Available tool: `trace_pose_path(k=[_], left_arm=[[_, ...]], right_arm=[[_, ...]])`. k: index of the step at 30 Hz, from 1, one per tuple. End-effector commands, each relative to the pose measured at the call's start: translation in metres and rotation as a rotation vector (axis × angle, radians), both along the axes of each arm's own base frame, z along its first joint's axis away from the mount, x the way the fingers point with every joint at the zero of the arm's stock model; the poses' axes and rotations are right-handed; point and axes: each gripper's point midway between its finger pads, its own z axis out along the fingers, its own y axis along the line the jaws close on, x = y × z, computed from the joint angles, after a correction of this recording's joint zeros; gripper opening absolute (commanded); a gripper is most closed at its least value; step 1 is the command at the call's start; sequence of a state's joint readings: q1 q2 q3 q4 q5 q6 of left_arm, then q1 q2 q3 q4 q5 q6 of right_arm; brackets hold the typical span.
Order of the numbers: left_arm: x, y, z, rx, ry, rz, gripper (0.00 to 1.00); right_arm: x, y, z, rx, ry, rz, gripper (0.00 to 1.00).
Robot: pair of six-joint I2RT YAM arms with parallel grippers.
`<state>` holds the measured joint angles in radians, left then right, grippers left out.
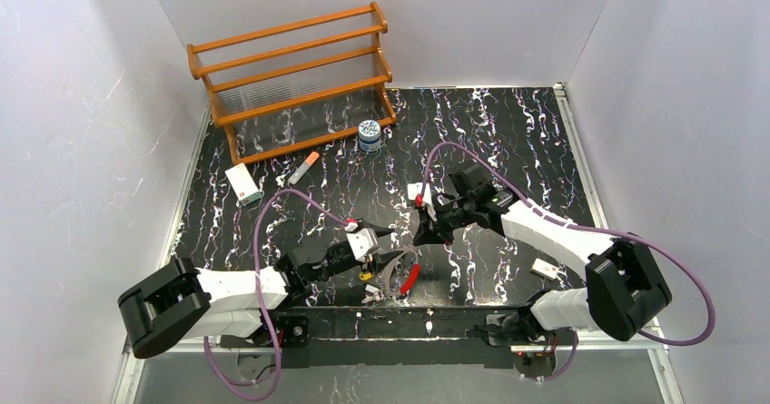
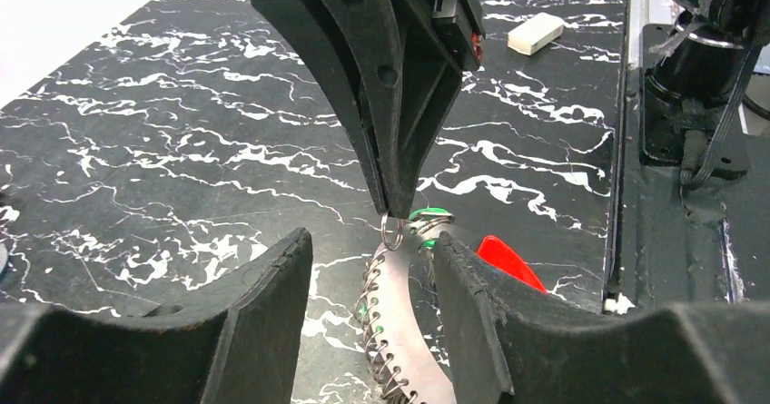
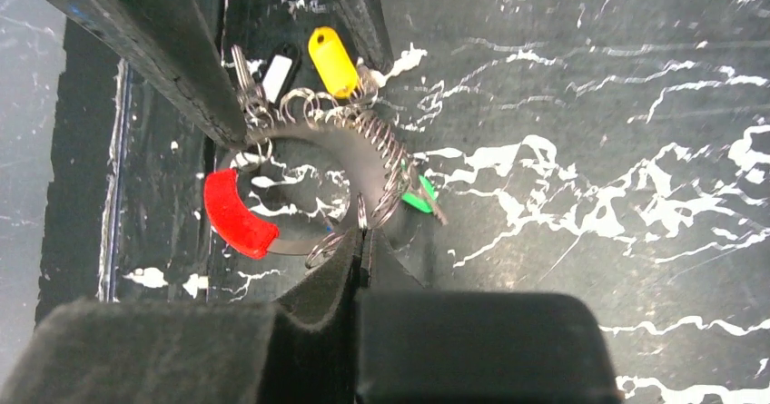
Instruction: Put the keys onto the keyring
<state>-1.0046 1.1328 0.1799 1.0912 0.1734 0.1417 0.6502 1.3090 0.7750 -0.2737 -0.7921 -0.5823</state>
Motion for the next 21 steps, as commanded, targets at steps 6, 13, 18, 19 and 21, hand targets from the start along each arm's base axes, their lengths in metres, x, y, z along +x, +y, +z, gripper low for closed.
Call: trace_pose_path(k=[6,13,18,19,21], left_arm=[[-0.005,-0.021,-0.008,0.074,0.008,-0.098,0.49],[-0.006,-0.031,-0.016,0.124,0.038,-0.135,0.4],[0.001,-0.032,-0.022,0.147,0.061,-0.104,0.37],[0.002,-0.032,-0.024,0.156,0.066,-0.1,0.36],[0.004,-0.032,-0.027,0.174,0.076,-0.091,0.33]], right_arm=[[-0.003,-0.001,0.008,-0.008,-0.021,0.036,0.01],[-0.009,0.001,0.014,0.014,-0.025,0.066,0.01],[-0.012,0.003,0.017,0.023,-0.029,0.082,0.01],[-0.012,0.003,0.017,0.025,-0.028,0.083,0.01],[-0.012,0.003,0.018,0.026,-0.031,0.084,0.01]])
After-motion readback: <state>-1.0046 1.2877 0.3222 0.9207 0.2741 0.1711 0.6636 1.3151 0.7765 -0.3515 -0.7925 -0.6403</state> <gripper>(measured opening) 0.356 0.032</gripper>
